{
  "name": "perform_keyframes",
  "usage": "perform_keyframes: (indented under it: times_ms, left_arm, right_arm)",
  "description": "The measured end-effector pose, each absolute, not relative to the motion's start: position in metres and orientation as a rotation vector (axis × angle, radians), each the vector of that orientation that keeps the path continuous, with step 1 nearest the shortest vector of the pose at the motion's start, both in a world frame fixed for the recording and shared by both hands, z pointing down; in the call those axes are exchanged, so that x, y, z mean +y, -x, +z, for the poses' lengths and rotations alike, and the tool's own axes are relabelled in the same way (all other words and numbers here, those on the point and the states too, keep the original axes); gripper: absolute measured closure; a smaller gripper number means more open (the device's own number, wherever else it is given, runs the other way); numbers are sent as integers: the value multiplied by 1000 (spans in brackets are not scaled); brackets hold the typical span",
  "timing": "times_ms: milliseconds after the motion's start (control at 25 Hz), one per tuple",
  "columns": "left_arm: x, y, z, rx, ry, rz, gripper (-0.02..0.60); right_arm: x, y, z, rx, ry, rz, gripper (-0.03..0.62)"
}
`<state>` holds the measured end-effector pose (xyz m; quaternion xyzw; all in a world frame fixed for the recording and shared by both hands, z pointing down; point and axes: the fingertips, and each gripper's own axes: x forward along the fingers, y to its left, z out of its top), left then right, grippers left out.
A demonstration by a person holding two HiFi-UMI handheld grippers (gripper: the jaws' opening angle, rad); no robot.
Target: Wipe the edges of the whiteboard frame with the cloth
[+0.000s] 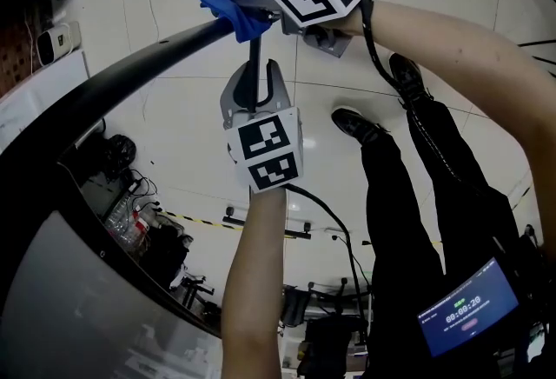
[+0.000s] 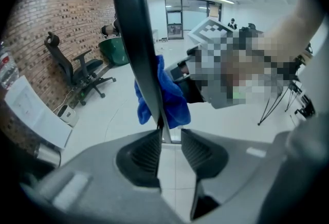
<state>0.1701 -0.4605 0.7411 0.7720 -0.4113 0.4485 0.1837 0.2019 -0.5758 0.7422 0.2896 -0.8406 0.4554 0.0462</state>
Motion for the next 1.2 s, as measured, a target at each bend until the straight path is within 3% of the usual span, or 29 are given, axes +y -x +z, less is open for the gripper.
perform_keyframes:
  times_ms: [360,760,1200]
  left_arm:
    - [-449,-174,823,-1190,-2170,1374,460]
    - [-459,-150,822,-1163,-1974,1362,460]
    - [-431,-128,833,-1235,-1890,1344,460]
  right_arm:
    - [-555,-217,840,-2547,-938,1437,408]
    - [-546,-227,850,-2358,-950,1389,408]
    - [-486,-218,840,-2317,-774,954,408]
